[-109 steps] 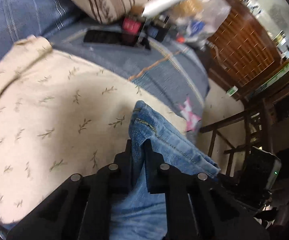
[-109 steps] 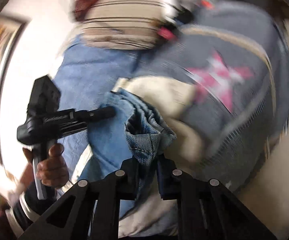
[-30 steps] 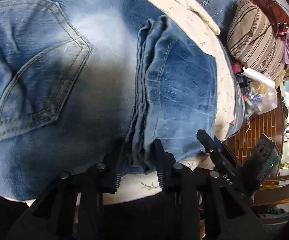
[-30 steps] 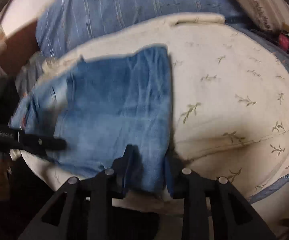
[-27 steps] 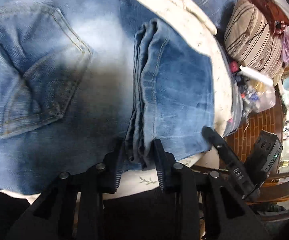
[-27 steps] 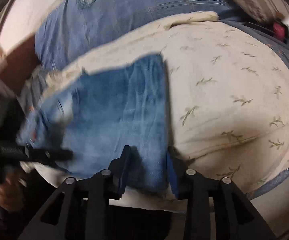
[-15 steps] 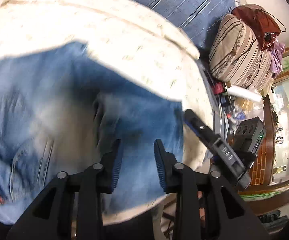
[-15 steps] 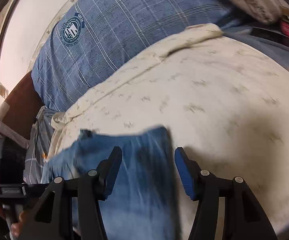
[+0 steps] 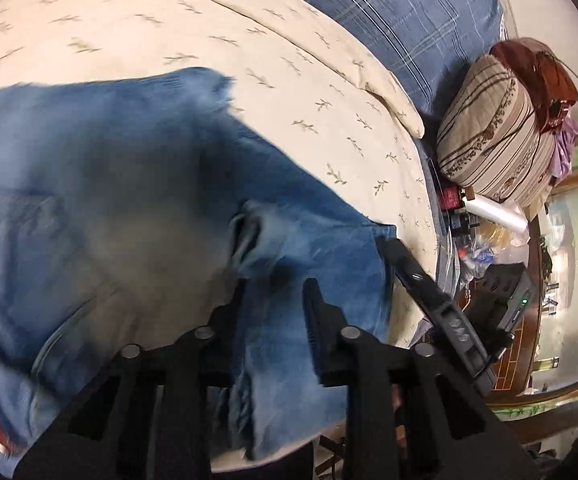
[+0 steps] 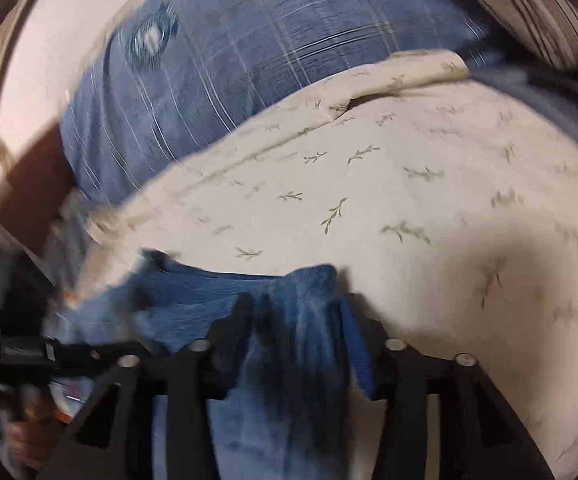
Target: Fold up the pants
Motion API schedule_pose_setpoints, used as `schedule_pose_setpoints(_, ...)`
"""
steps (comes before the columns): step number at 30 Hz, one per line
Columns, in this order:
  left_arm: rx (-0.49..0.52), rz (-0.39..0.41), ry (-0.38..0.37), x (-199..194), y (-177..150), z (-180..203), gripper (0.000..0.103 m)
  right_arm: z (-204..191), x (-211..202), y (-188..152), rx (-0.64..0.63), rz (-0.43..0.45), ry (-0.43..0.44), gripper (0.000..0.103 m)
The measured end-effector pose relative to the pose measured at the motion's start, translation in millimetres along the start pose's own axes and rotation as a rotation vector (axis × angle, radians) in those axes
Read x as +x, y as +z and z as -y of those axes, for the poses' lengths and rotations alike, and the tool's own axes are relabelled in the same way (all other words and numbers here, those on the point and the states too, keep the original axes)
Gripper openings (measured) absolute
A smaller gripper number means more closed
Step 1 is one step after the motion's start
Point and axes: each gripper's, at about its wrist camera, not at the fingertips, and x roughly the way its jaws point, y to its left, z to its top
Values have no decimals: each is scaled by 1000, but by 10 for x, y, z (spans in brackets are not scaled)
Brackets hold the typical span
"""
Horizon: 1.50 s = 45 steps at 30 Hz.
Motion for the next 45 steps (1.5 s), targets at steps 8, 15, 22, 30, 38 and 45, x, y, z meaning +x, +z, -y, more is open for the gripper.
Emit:
schedule_pose_setpoints(8,26,-22,108,174,-144,147,32,-374,-94,-120,-283,27,-162,16)
schedule_pose_setpoints(15,3,-32,112,64,-226,58,24,-250,-265,-106,-147,20,-145,30)
schedule_pose_setpoints(22,155,-23,112,-22,-706,234,50,-298,-605,-621,-108,35,-35,41)
schedule_pose_setpoints(30,220,-33,214,129,-875,335,47,-218,-451,-687,-8,-16,-90,42)
schedule_pose_setpoints(38,230,97,222,-273,-788,316,49,-592,-644,-691,-54,23,-123,59)
schedule_pose_setpoints(45,232,180,238,-660,-810,143,56,-1115,-453,-756,-157,-1,-130,69)
